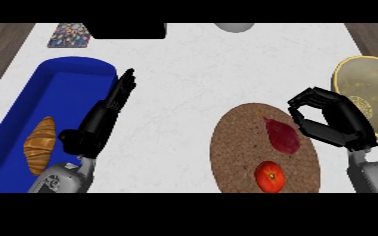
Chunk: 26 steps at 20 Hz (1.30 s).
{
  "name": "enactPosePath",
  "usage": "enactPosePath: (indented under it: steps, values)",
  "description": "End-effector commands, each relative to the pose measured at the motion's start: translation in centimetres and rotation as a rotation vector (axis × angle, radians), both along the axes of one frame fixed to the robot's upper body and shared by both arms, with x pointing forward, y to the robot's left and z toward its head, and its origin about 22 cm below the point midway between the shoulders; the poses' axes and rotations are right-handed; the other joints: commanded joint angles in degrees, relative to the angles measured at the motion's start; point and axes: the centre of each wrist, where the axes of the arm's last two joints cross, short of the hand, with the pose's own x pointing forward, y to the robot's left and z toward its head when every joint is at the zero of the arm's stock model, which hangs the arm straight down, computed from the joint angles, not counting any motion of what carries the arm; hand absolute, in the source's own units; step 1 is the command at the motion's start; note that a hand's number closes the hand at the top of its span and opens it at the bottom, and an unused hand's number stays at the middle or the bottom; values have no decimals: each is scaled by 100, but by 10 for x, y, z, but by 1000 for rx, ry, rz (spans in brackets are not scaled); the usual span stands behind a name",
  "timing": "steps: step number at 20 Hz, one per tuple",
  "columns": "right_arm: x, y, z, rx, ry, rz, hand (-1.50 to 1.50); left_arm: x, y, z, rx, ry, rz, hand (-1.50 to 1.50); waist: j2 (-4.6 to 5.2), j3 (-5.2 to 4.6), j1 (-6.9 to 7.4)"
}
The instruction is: Pick the pear from the placemat and place it in the bowl
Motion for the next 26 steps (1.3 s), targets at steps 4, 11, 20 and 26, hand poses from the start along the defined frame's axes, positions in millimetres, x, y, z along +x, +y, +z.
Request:
enactPosePath:
  steps: [4, 11, 20, 26]
  values:
    - [26, -13, -51, 46, -13, 68, -150, 2, -2, -1, -14, 54, -92, 0, -33, -19, 72]
    - [58, -32, 24, -432, 33, 234, -150, -6, 4, -21, -4, 64, -95, 0, -36, -33, 137]
    - [92, -26, 88, -804, 397, 641, -150, 3, -1, -21, -9, 64, -103, 0, -6, -41, 197]
    - [112, 12, 100, -833, 497, 745, -150, 8, -8, 2, -18, 71, -99, 0, -49, -27, 65]
